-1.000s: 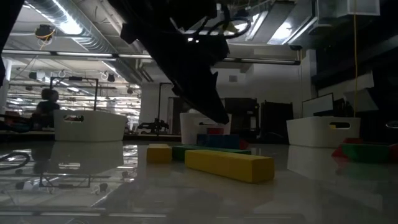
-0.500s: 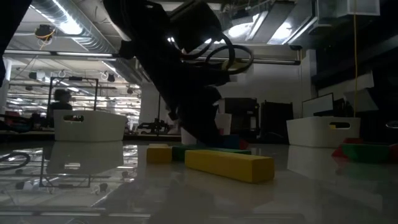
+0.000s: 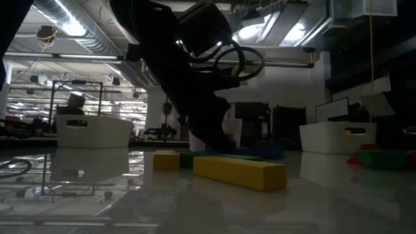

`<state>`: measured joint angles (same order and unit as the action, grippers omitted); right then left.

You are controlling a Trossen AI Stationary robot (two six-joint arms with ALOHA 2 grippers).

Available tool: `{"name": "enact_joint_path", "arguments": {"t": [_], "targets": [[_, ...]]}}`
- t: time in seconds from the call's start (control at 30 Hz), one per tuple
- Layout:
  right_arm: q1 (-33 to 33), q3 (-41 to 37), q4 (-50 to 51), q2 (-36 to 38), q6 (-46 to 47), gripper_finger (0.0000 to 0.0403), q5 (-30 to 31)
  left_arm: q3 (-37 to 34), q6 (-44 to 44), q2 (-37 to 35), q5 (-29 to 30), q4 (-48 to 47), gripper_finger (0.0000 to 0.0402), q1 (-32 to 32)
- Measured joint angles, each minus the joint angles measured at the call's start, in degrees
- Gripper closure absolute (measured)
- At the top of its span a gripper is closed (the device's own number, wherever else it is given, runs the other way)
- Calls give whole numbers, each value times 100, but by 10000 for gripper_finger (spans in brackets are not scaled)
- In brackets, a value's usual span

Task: Sort blocks
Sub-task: Put the blue block into the top center white bin

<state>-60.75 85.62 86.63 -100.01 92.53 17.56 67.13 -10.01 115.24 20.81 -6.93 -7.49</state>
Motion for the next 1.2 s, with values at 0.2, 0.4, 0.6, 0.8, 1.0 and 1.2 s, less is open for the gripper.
{"name": "enact_joint_path", "arguments": {"t": [0.2,0.4,0.6,0.8,1.0,1.2], "targets": [[0,0,2,0,0,230,0,-4,132,-40,-62,-6,344,-2],[1,0,5,0,-1,230,91,-4,145,-65,-89,-6,353,-4],[1,0,20,0,-100,230,443,17,143,-124,-134,-57,353,-4],[2,0,73,0,-477,230,1175,153,588,-530,-172,-21,356,58],[255,2,343,0,-464,230,1844,283,1105,-1001,-125,-12,356,388],[817,-191,349,2,-1736,230,1897,310,1480,-1423,-17,32,356,1037]]}}
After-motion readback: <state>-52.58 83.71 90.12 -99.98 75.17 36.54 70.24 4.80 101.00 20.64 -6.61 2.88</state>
